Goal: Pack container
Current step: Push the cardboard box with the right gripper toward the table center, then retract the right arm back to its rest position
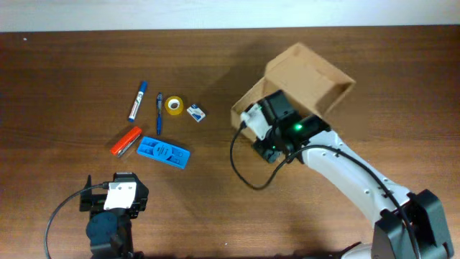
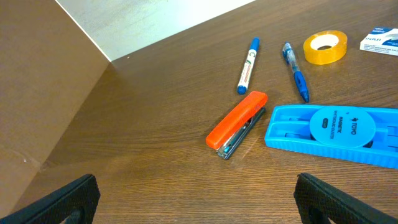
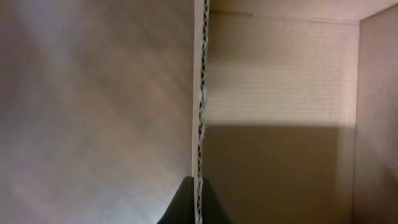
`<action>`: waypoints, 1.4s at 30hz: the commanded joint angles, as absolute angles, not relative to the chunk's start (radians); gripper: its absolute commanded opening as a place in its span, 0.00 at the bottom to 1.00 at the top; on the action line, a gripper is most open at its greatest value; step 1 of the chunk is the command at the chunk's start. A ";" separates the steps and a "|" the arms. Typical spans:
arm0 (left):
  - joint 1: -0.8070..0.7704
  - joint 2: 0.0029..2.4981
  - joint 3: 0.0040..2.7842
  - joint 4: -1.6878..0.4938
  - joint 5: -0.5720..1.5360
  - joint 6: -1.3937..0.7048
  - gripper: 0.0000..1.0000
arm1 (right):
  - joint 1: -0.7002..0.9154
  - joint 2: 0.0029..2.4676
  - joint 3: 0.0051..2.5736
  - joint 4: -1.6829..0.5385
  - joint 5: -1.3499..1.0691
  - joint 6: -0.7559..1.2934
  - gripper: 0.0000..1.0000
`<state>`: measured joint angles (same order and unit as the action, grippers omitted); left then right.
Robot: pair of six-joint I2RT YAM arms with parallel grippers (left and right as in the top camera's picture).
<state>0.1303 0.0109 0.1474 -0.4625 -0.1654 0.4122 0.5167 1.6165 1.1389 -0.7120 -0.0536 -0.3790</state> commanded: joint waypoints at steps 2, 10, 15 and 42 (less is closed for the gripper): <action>0.125 0.007 0.145 -0.460 -0.165 0.421 1.00 | 0.558 1.588 1.156 -0.770 -0.179 -0.629 0.03; 0.125 0.007 0.145 -0.460 -0.165 0.421 1.00 | 0.562 1.590 1.156 -0.809 -0.244 -0.947 0.03; 0.125 0.007 0.145 -0.460 -0.165 0.421 1.00 | 0.562 1.597 1.155 -0.804 -0.244 -1.016 0.04; 0.125 0.007 0.145 -0.460 -0.165 0.421 1.00 | 0.661 1.203 1.158 -0.872 -0.232 -0.223 0.99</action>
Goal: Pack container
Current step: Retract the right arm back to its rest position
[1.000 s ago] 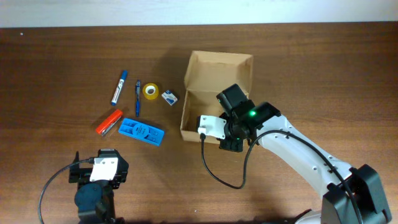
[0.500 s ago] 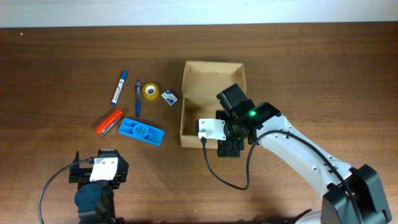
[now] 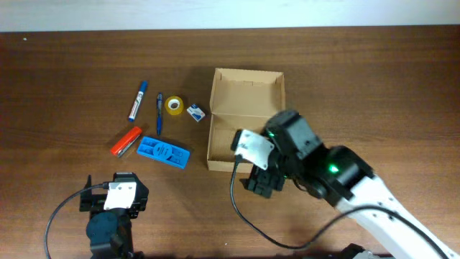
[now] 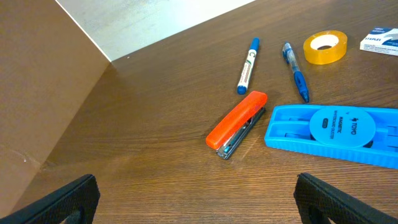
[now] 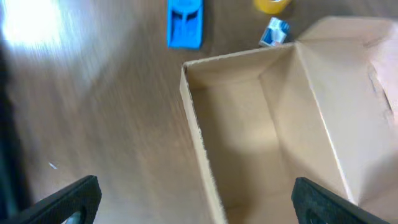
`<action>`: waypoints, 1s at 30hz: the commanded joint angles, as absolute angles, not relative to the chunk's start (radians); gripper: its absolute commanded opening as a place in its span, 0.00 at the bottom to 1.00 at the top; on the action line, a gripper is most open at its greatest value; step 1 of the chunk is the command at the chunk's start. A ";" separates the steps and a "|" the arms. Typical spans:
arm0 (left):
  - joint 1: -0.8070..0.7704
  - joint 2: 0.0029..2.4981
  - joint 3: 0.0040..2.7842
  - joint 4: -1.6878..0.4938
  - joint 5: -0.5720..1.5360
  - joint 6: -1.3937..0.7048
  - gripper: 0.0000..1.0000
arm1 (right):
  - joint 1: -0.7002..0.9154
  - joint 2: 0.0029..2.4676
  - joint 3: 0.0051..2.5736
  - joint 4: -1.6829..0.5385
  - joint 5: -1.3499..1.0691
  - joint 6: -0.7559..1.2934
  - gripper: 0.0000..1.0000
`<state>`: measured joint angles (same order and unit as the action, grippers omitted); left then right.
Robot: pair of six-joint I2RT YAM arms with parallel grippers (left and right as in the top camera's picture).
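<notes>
An open, empty cardboard box [image 3: 244, 115] stands flat at the table's middle, its lid flap lying to the right [image 5: 348, 93]. My right gripper [image 3: 264, 181] hangs open just in front of the box, the near wall [image 5: 198, 143] between its spread fingers and not touched. Left of the box lie a blue marker [image 3: 138, 101], a blue pen [image 3: 159, 113], a yellow tape roll [image 3: 174, 105], a small staples box [image 3: 196, 111], an orange stapler [image 3: 126, 140] and a blue case [image 3: 164, 152]. My left gripper [image 3: 113, 191] rests open near the front edge, short of the stapler [image 4: 237, 123].
A black cable [image 3: 241, 198] loops from the right arm over the table in front of the box. The table's back edge meets a pale wall [image 3: 215, 13]. Bare wood lies between the left gripper and the items [image 4: 155, 162].
The box stood tipped at the back right with its cardboard edge between my right gripper's fingers. Now it sits flat at the middle, opening up, and the right gripper is open in front of it.
</notes>
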<state>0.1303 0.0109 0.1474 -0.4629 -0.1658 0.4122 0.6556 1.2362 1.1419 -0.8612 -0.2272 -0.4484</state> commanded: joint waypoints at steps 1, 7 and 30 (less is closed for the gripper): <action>0.125 0.007 0.145 -0.460 -0.165 0.421 1.00 | 0.661 1.177 1.158 -0.890 -0.232 -0.172 0.99; 0.125 0.007 0.145 -0.460 -0.165 0.421 1.00 | 0.660 1.054 1.158 -1.136 -0.089 -0.013 0.99; 0.125 0.007 0.145 -0.460 -0.165 0.421 1.00 | 0.492 0.811 1.158 -1.396 -0.123 -0.051 0.99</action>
